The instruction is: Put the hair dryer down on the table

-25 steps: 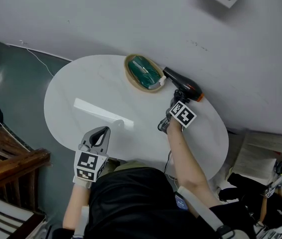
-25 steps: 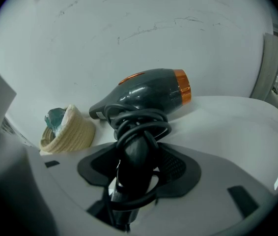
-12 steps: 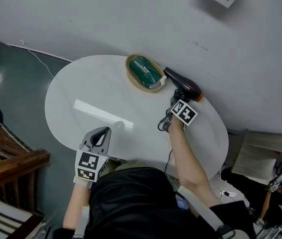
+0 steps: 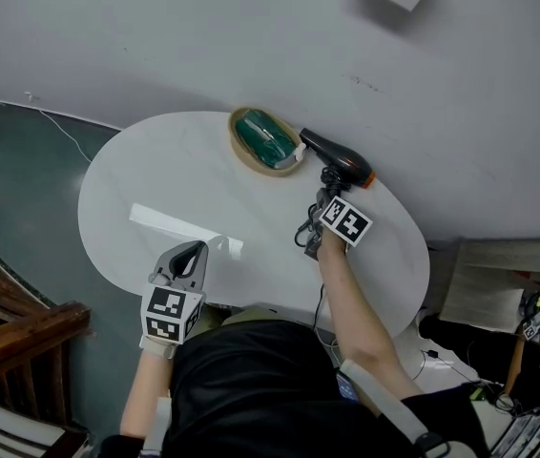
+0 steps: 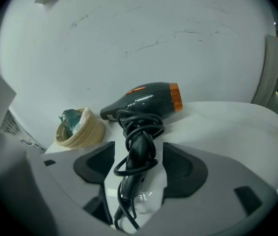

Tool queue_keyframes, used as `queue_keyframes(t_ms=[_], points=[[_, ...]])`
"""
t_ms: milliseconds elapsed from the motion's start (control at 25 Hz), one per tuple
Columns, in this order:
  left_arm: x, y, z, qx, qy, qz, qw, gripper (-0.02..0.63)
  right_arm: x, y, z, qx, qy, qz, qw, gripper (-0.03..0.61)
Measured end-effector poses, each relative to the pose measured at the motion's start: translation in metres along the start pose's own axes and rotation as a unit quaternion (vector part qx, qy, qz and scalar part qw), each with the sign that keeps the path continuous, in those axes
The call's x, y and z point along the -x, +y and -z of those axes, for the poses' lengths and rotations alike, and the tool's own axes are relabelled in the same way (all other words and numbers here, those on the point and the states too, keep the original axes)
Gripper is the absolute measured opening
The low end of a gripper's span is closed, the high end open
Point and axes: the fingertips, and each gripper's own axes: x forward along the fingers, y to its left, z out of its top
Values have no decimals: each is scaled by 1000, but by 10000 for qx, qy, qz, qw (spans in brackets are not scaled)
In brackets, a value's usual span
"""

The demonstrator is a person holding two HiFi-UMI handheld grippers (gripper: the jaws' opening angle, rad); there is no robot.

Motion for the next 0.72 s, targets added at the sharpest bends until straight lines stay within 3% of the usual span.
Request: queue_keyframes(t_ms=[160, 560, 720], points=[[1, 0, -5, -6, -106, 177, 9998, 9, 22, 1, 0, 45, -142, 24, 9999, 291], [3, 0, -26, -141, -443, 583, 9972, 9, 91, 16, -4, 302, -625, -121, 9975, 101], [1, -1, -37, -210, -579, 786, 9950, 9, 121, 27, -7, 455, -812, -312, 9952, 63]])
